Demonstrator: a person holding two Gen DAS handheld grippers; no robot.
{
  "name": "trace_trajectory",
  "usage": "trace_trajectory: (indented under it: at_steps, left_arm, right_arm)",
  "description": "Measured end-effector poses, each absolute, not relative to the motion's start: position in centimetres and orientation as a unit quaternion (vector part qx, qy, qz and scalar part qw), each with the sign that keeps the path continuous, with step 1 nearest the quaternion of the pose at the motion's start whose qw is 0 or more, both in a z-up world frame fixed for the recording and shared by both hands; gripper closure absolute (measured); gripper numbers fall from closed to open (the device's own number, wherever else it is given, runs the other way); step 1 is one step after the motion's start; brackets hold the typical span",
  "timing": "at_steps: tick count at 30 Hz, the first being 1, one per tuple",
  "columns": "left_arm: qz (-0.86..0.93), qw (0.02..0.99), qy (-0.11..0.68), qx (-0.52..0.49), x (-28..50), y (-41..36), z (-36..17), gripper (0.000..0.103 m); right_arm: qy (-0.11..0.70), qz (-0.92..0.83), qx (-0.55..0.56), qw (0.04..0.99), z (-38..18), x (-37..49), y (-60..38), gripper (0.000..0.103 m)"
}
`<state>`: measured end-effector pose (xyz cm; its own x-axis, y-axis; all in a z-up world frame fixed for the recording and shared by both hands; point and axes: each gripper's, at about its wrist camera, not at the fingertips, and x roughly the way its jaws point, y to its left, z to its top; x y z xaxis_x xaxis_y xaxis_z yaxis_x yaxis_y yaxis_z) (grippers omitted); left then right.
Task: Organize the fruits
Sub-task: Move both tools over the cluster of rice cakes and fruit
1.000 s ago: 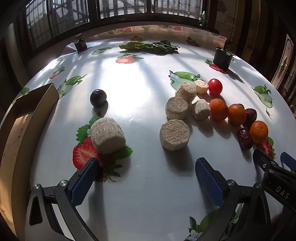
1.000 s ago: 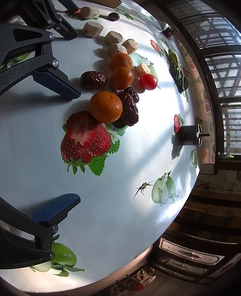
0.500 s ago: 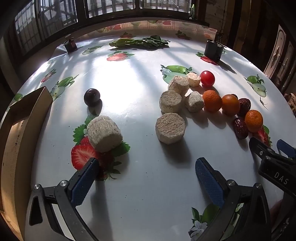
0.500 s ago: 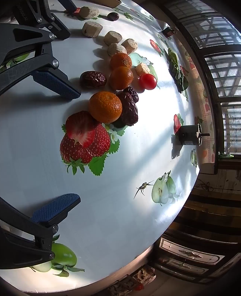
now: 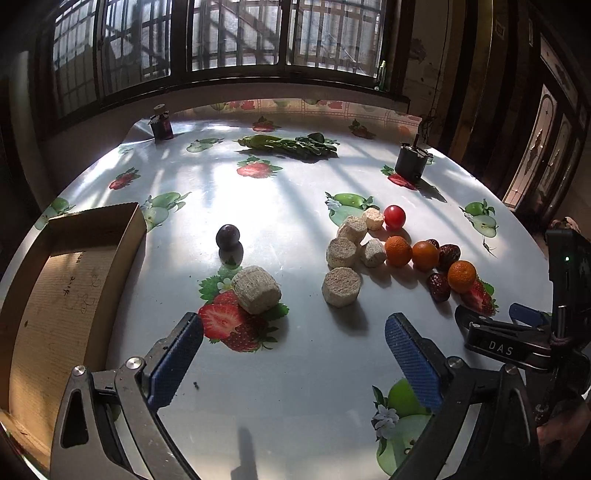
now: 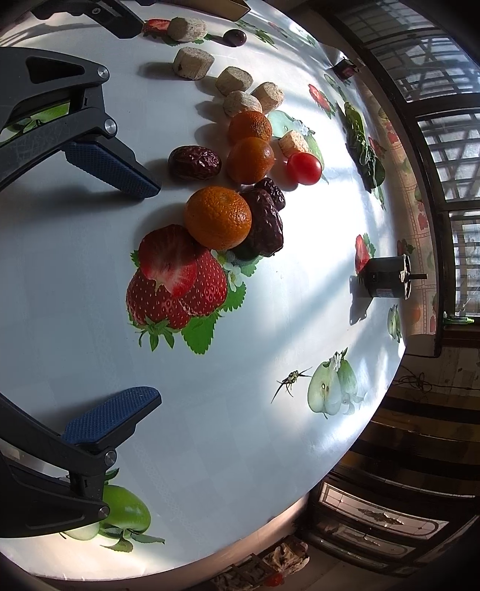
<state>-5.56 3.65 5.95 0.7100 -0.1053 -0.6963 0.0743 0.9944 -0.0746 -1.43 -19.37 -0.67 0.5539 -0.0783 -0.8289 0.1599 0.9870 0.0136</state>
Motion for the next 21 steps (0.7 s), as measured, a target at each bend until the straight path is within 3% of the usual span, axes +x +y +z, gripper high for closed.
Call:
trace_trajectory:
  at_steps: [6, 10, 16, 21]
  left_arm:
    - [-0.019, 0.947, 0.320, -0.025, -9.1, 7.8, 11.5, 0.004]
    - [0.012, 0.969, 0.245, -0.028, -12.9, 11.3, 16.5, 0.004]
    - [-0.021, 0.979, 0.186, -0.085, -17.5, 16.0, 24.9, 0.004]
    - [0.002, 0.992, 0.123, -0.040, -20.0, 17.3, 32.6, 0.004]
  right_arm:
    - [0.471, -0.069, 0.056, 0.878, -0.1, -2.8, -19.0, 0.001]
    - [0.400, -0.069, 0.072, 0.911, 3.5, -6.1, -18.3, 0.002]
    - [0.264, -0.055, 0.044, 0.962, 14.6, -12.3, -15.7, 0.002]
    - [0.147, -0.034, 0.022, 0.988, 25.8, -16.6, -13.8, 0.002]
